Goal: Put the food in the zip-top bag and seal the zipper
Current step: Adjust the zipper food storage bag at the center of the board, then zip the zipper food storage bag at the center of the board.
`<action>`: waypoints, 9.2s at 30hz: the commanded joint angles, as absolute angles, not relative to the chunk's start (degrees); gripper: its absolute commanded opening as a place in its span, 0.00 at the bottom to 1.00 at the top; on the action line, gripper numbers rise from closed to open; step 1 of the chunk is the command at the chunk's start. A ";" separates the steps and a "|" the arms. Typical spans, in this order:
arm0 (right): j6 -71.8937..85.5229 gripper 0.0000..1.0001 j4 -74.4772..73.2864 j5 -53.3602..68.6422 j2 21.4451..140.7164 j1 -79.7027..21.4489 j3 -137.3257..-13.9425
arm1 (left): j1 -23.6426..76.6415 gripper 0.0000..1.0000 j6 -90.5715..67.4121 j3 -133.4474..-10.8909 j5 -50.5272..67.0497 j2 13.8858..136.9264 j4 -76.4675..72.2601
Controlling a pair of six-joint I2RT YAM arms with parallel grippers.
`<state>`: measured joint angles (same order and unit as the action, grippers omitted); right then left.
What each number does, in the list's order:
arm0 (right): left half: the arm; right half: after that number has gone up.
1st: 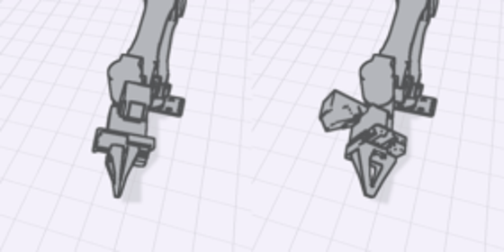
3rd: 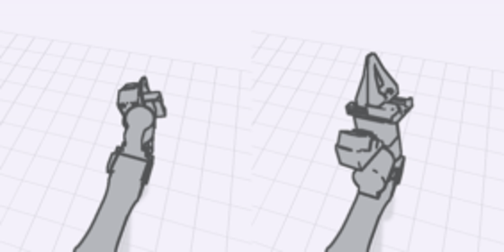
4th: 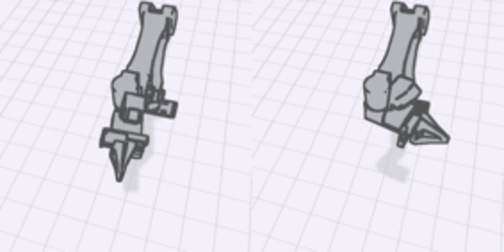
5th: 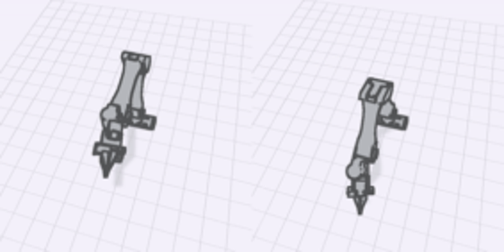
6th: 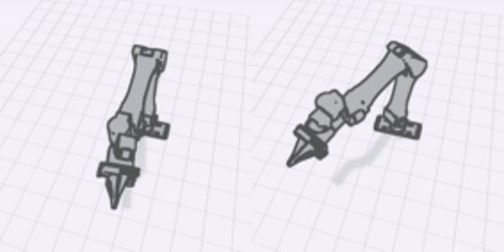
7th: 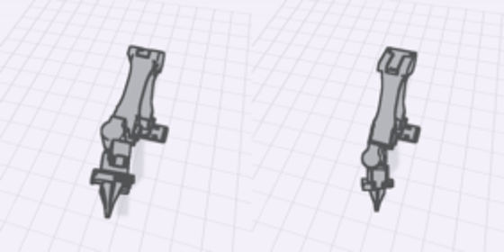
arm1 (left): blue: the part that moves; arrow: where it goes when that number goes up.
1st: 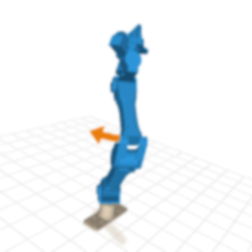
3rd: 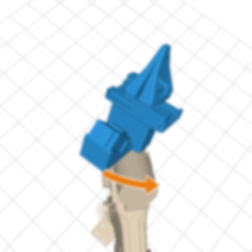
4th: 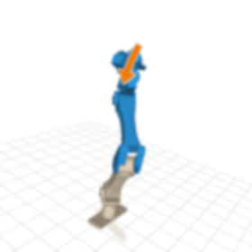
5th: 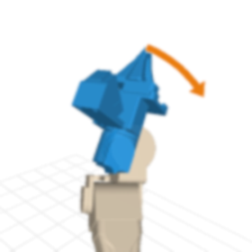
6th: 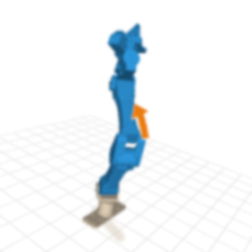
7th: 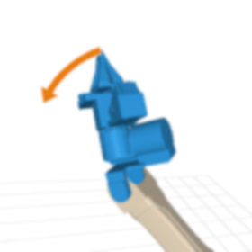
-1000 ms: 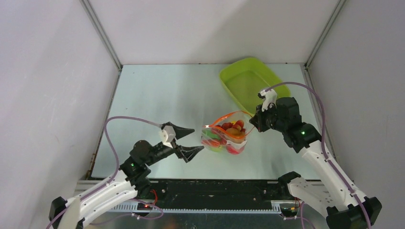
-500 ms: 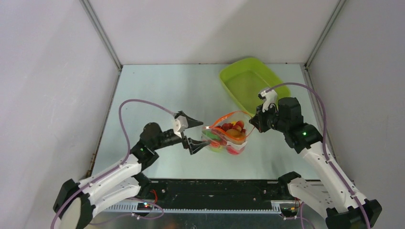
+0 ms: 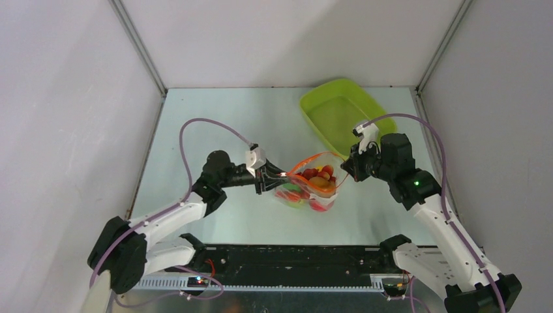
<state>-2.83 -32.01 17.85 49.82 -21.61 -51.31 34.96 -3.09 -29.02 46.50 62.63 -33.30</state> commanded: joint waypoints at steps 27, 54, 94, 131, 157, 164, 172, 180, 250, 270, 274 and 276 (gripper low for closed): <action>-11.51 0.43 -25.45 27.98 40.04 -18.53 -51.50 | 34.89 0.00 -10.86 -24.22 48.16 63.27 -53.34; -41.95 0.58 -26.67 43.88 68.97 -47.63 -69.44 | 36.46 0.00 2.54 -21.49 46.63 52.85 -40.19; -42.66 0.05 -29.22 36.19 72.10 -49.76 -70.14 | 36.98 0.00 3.74 -18.63 44.21 49.29 -42.53; -42.22 0.02 -39.57 29.91 66.12 -42.38 -70.14 | 37.00 0.00 4.18 -17.61 43.47 46.77 -42.33; -37.65 0.00 -41.13 29.47 63.63 -39.69 -70.14 | 36.96 0.00 7.74 -18.02 41.77 44.25 -36.53; -35.64 0.00 -37.29 20.65 64.67 -51.68 -74.21 | 37.00 0.95 3.60 -20.95 42.61 45.48 -38.75; -36.02 0.00 -41.46 14.96 68.87 -57.43 -79.55 | 37.61 1.00 3.57 -25.40 44.73 45.50 -36.21; -37.25 0.00 -42.87 14.59 71.61 -59.29 -80.43 | 38.45 0.95 2.74 -29.20 47.86 50.53 -31.89; -42.20 0.00 -60.08 5.47 66.51 -40.35 -73.73 | 44.43 0.00 14.59 -24.34 26.98 43.14 -15.85; -42.28 0.01 -57.91 3.62 66.01 -37.37 -73.67 | 44.46 0.00 15.23 -24.57 28.77 41.43 -16.26; -46.12 0.03 -53.00 13.97 61.88 -37.50 -72.17 | 44.44 0.00 15.37 -25.26 30.37 41.90 -16.28; -48.75 0.09 -50.71 21.41 59.77 -37.54 -70.81 | 44.44 0.00 15.61 -25.80 30.91 42.37 -16.13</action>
<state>-43.31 -56.93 7.64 65.23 -37.32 -72.16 44.71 13.87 -24.58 28.32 42.37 -15.22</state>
